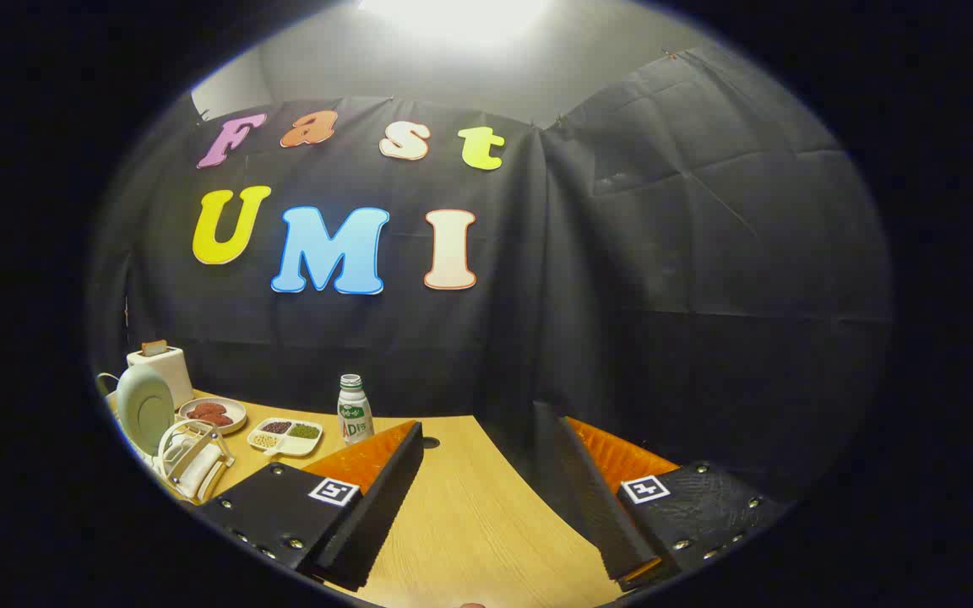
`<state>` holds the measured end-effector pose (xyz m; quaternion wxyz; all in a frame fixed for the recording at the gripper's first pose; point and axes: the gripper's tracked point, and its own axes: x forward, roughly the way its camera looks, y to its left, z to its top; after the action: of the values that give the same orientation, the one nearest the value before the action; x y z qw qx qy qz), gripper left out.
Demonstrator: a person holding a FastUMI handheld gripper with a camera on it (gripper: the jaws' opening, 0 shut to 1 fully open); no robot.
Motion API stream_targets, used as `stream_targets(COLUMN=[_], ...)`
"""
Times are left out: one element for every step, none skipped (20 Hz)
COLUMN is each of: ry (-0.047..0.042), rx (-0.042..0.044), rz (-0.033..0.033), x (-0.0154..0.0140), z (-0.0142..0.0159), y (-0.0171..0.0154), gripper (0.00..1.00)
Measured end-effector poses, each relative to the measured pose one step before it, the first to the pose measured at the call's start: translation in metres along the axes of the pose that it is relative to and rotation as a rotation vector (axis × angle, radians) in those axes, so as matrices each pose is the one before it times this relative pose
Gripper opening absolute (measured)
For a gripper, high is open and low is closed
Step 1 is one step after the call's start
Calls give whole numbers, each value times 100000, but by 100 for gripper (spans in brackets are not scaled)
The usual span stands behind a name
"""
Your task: Take the plate from the dish rack, then take the spoon from the basket and place it into the plate.
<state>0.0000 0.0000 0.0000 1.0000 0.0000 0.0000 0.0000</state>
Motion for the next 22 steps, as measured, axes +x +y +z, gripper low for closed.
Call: stream_targets(ry=[1184,1151,1145,1176,558,699,513,268,14,-246,-561,-455,-279,-131,118,29,119,204,593,1087,1205,1025], rx=[-575,438,859,758,219,83,6,231,544,685,507,-21,-559,-496,-579,-626,-390,340,984,1077,828,531], rz=[1055,1929,2442,2712,2816,3039,3432,3528,3547,3463,3173,2980,2725,2967,2811,2353,2022,2109,1816,1371,1309,1155], x=[-1320,-1128,-1148,-947,-784,-548,-548,-444,-317,-253,-160,87,128,208,246,364,419,545,732,698,758,871], z=[522,405,362,130,282,159,253,302,419,277,466,317,330,142,228,6,113,-37,-123,-335,-318,-247], y=[771,1001,1360,1561,1812,1637,1906,1769,1835,1649,1672,1455,1446,1389,1457,1227,1176,1212,1183,990,1003,993], gripper=[97,97,97,97,97,97,97,97,97,97,97,97,97,97,97,97,98,98,97,97,97,98])
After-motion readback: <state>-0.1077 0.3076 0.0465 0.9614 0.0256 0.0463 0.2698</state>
